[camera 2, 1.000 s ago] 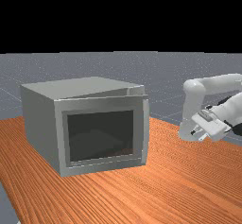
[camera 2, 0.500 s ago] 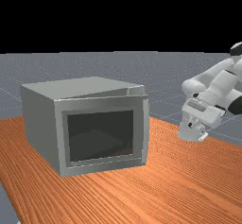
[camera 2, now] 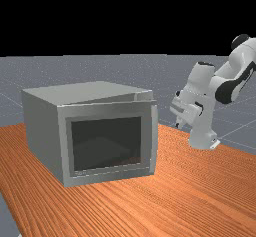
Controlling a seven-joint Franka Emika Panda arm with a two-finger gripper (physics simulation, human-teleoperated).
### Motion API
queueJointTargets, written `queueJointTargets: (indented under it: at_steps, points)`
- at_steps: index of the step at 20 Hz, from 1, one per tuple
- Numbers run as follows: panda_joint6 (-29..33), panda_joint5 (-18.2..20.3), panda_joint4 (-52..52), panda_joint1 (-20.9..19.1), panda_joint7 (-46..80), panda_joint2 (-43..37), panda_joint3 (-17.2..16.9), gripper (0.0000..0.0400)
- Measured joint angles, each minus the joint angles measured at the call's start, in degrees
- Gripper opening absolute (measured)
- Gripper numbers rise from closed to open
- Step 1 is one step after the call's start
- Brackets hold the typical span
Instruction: Open the microwave
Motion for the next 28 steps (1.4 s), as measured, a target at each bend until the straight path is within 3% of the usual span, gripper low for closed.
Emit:
queueJointTargets:
  at_steps: [1, 2, 5, 9, 11, 13, 19, 21, 22, 23, 24, 25, 27, 28]
  points:
    - [-2.6, -0.7, 1.1, -0.5, -0.4, -0.9, -1.2, 0.0]
    - [-1.3, 0.0, -3.9, 5.6, -8.7, -0.2, -7.3, 0.0]
    - [-4.9, -0.3, -7.7, 10.3, -13.6, -1.2, -11.7, 0.0]
    - [-7.0, -3.8, -5.3, 4.1, -21.0, -11.1, -13.2, 0.0]
    - [-7.1, -8.8, -2.2, -2.3, -22.7, -18.9, -10.8, 0.0]
    - [-9.6, -12.2, 0.5, -6.0, -23.9, -24.0, -9.7, 0.0]
    - [-22.1, -18.4, 9.2, -8.6, -27.4, -34.2, -10.7, 0.0]
    - [-21.4, -18.1, 8.7, -10.5, -26.5, -32.9, -9.9, 0.0]
    - [-17.0, -13.1, 6.6, -8.7, -29.9, -29.5, -11.4, 0.0]
    - [-11.7, -9.7, 6.3, -7.7, -32.0, -32.2, -10.6, 0.0]
    - [-9.3, -15.8, 10.1, -7.6, -26.6, -37.7, -7.8, 0.0]
    - [-10.9, -21.6, 13.4, -5.9, -21.1, -43.6, -8.1, 0.0]
    - [-15.2, -28.3, 18.7, -2.9, -16.0, -50.4, -9.6, 0.0]
    - [-17.5, -36.2, 23.9, 0.8, -10.2, -57.9, -10.7, 0.0]
